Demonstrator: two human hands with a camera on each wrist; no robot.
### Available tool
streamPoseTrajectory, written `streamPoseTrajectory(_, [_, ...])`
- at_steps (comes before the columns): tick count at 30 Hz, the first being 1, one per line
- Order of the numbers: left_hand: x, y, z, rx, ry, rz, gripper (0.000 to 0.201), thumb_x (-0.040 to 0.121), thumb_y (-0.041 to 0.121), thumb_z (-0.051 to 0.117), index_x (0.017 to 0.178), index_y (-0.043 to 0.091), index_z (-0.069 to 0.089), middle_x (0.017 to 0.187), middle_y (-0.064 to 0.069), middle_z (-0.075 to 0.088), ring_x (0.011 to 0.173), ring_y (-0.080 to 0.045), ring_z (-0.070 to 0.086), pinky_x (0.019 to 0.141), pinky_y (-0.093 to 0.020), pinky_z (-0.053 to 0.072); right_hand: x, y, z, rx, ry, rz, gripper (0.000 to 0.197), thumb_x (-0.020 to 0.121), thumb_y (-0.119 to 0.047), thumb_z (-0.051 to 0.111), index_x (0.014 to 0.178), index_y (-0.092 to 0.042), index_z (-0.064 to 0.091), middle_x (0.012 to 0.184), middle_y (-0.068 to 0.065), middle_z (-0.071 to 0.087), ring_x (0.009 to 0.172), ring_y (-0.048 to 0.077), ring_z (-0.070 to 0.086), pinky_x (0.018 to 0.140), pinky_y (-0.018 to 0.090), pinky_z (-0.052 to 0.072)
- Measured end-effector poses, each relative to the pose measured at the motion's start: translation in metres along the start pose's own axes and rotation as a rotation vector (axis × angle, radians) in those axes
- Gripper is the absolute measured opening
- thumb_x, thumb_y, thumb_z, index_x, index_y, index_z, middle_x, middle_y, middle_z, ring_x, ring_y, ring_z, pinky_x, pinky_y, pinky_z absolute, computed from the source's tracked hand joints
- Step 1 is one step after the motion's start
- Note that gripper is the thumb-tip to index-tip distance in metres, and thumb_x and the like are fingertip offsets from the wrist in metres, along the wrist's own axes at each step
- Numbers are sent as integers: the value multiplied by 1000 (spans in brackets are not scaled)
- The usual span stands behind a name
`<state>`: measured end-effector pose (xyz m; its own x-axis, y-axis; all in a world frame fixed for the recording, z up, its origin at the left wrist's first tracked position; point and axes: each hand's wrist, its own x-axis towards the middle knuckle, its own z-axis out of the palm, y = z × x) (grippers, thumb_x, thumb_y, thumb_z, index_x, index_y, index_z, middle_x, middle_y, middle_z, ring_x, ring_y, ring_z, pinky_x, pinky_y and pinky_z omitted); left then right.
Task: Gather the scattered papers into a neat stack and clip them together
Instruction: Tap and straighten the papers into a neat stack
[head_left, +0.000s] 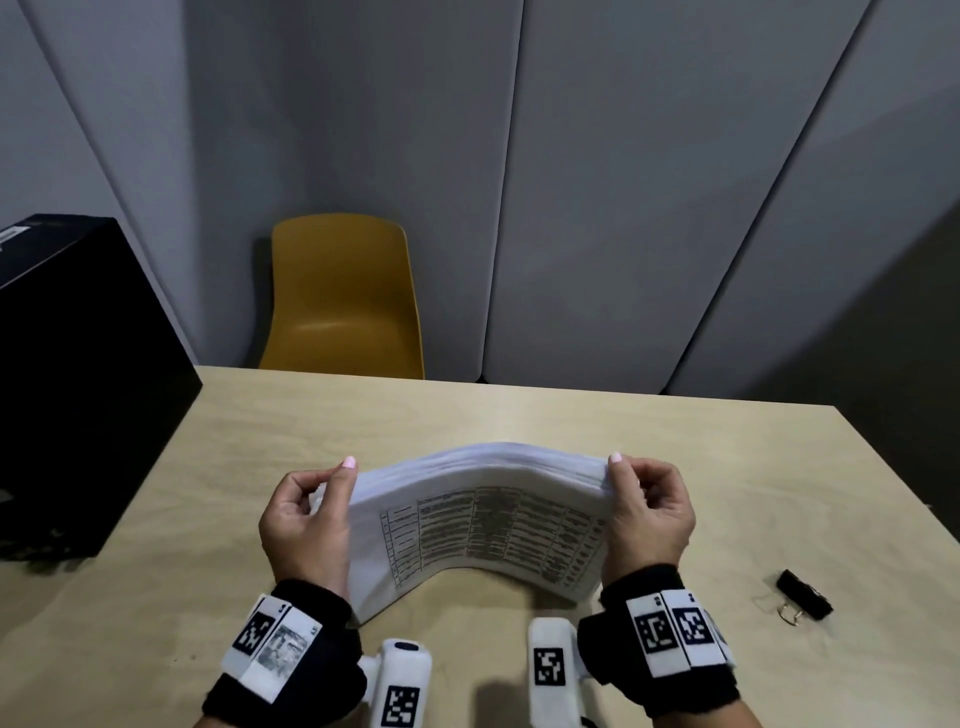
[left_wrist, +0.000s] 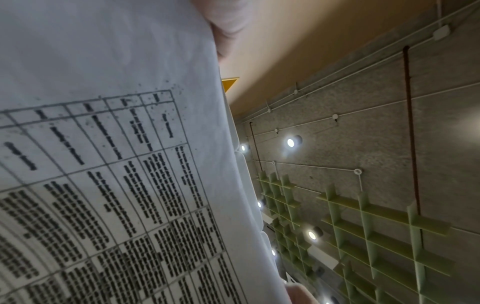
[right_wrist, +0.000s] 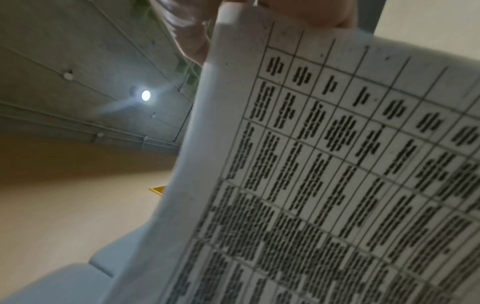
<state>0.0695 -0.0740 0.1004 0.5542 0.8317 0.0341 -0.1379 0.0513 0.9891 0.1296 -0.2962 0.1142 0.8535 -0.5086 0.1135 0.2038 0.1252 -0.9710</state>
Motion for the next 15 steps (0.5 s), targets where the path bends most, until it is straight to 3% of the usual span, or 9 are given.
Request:
streamPoseTrajectory(2, [2, 1, -1, -17, 21, 15, 21, 77, 23, 72, 62, 22, 57, 71, 2, 58, 79, -26, 54, 79, -46, 49, 1, 2, -4, 27, -21, 12, 29, 81, 5, 61, 65, -17, 50, 72, -1, 59, 57, -5, 55, 65, 14, 46])
streamPoseTrajectory(4, [2, 2, 1, -47, 24, 13, 18, 80, 19, 69, 67, 22, 57, 77, -1, 62, 82, -23, 56, 84, -45, 49, 2, 4, -7, 27, -30, 1, 27, 82, 5, 59, 72, -19, 51, 74, 0, 57, 59, -5, 55, 66, 15, 45])
streamPoseTrajectory(6, [1, 2, 2, -43, 20, 16, 13, 79, 23, 69, 69, 24, 60, 80, 0, 63, 83, -23, 58, 86, -48, 50, -1, 4, -6, 16, -55, 19, 20, 80, -10, 64, 82, -26, 53, 77, -2, 56, 67, 3, 55, 67, 17, 45])
streamPoseTrajectory(8, [1, 0, 2, -26, 10, 18, 5, 74, 30, 68, 72, 28, 65, 81, 4, 63, 86, -25, 59, 87, -51, 50, -4, 4, -5, -64, -77, 35, 20, 70, -31, 65, 86, -31, 54, 83, -6, 55, 79, 13, 55, 74, 26, 46])
streamPoseTrajectory(11, [2, -1, 1, -5, 15, -15, 2, 73, 34, 69, 72, 33, 68, 83, 5, 62, 93, -34, 60, 88, -52, 50, -4, 7, -5, -118, -48, 113, 23, 63, -37, 61, 84, -32, 57, 92, -1, 60, 88, 23, 57, 80, 35, 47])
streamPoseTrajectory(13, [2, 0, 2, -3, 23, -25, 8, 78, 31, 68, 71, 28, 66, 83, 3, 62, 94, -33, 60, 87, -50, 50, -4, 6, -4, -100, -42, 110, 25, 60, -42, 60, 82, -31, 58, 95, 2, 60, 91, 24, 57, 82, 37, 46])
streamPoseTrajectory(15, [1, 0, 3, -16, 29, -51, 16, 80, 33, 66, 68, 23, 64, 77, 0, 61, 87, -30, 60, 81, -44, 51, -6, 5, -3, -89, -63, 51, 32, 57, -50, 59, 82, -31, 59, 92, -2, 59, 93, 20, 56, 85, 35, 45])
